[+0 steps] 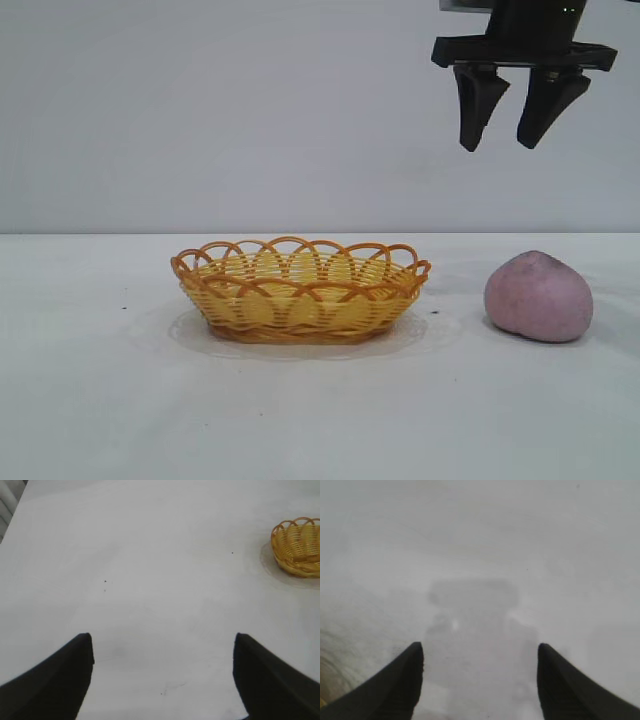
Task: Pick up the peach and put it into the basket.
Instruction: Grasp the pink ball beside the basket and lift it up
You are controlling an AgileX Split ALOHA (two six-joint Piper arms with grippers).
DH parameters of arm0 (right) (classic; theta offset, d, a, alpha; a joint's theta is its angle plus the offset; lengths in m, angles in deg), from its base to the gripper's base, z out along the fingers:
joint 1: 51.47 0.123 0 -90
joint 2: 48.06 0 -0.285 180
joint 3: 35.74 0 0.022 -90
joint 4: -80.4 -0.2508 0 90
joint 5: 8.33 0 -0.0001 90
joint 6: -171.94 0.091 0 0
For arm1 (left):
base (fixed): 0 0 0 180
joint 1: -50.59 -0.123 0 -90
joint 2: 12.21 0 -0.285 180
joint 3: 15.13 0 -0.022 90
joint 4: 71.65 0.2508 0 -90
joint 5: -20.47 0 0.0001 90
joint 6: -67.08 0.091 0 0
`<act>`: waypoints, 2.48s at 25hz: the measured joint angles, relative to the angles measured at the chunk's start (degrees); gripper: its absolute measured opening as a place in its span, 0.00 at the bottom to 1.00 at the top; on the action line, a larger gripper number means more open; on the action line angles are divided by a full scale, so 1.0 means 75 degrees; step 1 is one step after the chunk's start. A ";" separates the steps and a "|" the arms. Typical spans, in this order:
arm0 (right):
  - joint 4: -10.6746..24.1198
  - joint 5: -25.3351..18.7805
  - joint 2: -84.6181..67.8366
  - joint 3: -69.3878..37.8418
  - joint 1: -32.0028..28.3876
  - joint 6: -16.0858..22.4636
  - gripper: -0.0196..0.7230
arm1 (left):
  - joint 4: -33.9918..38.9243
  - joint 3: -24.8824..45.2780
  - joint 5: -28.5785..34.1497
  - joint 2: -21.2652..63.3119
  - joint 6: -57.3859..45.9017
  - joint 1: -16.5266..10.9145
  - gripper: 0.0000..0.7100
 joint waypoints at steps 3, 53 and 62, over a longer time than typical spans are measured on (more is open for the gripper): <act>0.0002 -0.0011 0.0000 0.0000 0.0000 0.0000 0.59 | 0.0000 0.0000 0.0000 0.0000 0.0000 0.0000 0.80; -0.0698 -0.2658 -0.1403 -0.1245 0.0282 0.0000 0.59 | 0.0000 0.0000 0.0000 0.0000 0.0000 0.0000 0.80; -0.0843 -0.1332 -0.1452 -0.2426 0.0282 0.0000 0.59 | 0.0000 0.0017 -0.0012 0.0000 0.0000 0.0000 0.80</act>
